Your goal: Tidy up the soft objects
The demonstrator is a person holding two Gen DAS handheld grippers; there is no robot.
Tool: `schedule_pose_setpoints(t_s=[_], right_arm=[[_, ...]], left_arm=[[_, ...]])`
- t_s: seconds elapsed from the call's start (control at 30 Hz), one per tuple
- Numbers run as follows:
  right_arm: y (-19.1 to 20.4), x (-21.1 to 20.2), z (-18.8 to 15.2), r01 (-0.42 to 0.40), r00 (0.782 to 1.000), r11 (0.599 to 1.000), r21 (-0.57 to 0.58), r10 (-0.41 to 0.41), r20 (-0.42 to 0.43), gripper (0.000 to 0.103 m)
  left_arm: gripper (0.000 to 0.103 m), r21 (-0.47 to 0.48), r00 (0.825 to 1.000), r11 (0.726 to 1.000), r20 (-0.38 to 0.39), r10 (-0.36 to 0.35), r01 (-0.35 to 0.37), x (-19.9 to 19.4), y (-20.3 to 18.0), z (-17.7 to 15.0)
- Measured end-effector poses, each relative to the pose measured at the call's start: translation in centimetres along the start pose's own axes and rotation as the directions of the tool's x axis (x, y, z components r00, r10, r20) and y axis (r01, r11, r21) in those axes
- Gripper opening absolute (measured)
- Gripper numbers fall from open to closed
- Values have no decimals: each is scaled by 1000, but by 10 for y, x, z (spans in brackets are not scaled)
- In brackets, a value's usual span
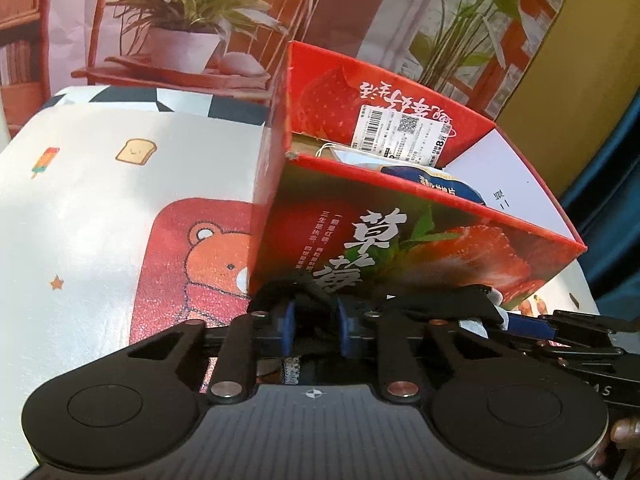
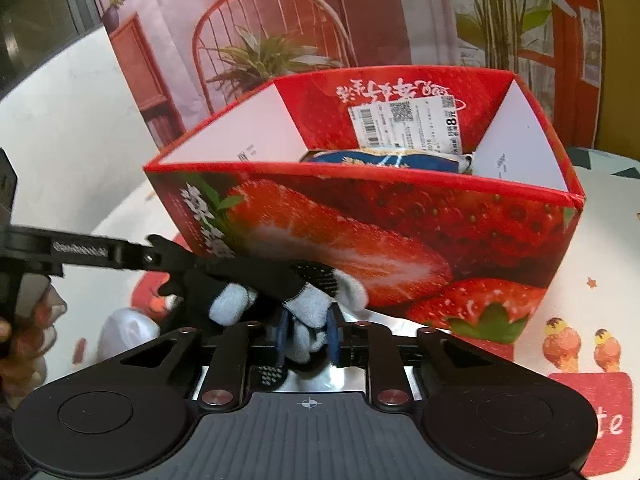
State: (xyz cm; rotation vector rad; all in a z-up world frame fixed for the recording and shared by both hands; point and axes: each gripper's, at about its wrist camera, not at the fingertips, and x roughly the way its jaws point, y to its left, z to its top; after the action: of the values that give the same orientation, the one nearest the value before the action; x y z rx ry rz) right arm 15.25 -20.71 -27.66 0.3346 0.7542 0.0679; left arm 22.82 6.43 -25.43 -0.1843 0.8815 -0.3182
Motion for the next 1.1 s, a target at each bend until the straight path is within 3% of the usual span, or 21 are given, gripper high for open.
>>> schedule_pose_setpoints(t_s=[0.2,0.37,1.1], right_arm=[[-1,9,0,-9,1000,1000,20,9,-9,33],[-1,6,0,-17,1000,999,33,18,-8,14],[5,-50,27,-20,987,1000,19,17,160,12]], left_arm=[[18,2,1000,1000,5,-15,15,-3,-5,-2],[17,3,999,999,15,-34,34,-9,-10,-2],[17,80,982,996,179,-59,45,-61,-47,19]])
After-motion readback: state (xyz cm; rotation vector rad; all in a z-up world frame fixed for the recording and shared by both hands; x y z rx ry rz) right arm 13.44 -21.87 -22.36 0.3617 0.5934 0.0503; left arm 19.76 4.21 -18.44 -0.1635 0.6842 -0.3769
